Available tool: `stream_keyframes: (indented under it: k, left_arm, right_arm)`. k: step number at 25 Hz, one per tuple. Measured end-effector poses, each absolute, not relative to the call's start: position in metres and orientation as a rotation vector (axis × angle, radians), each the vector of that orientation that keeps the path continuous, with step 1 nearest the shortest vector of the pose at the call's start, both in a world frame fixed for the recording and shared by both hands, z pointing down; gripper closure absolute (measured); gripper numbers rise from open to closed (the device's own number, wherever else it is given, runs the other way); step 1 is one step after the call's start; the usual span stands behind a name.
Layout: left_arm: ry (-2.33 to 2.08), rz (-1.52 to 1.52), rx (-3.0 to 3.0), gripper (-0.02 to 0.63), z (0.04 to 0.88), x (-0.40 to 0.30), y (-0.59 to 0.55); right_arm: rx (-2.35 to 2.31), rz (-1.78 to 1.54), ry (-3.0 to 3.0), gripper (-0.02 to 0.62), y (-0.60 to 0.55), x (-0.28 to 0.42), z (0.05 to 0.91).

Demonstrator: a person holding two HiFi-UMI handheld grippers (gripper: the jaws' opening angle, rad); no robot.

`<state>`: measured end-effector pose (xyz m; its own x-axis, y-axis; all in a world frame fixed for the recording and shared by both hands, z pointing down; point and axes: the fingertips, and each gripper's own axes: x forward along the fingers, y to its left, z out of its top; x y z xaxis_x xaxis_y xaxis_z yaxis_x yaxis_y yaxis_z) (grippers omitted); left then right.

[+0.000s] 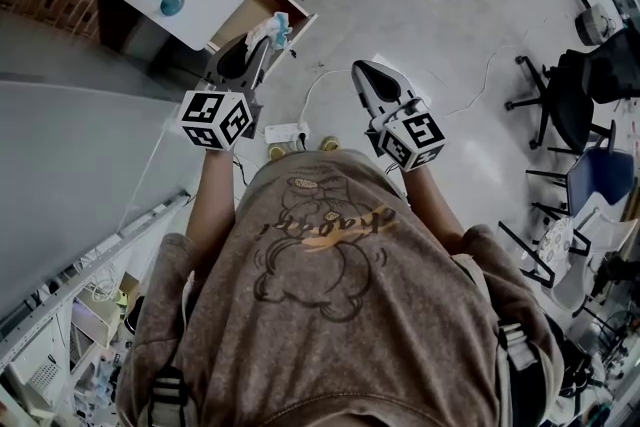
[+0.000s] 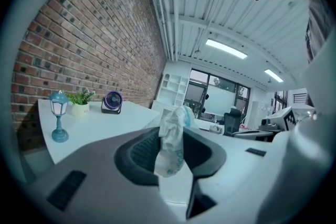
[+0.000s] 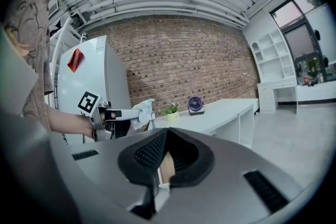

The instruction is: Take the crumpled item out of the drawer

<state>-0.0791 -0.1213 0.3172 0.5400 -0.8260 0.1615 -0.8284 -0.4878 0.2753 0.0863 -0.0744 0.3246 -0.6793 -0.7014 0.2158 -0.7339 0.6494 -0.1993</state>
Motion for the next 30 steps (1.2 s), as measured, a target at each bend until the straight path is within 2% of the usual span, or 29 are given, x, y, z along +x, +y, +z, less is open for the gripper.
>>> stream_keyframes:
  k: [30]
  left_arm:
    - [-1.405,-0.082,2.377,0.494,0.311,-0.089,-0.119]
  right_arm:
    - [1.172,0.409,-2.753,0.6,-0.068,0.081,0.324]
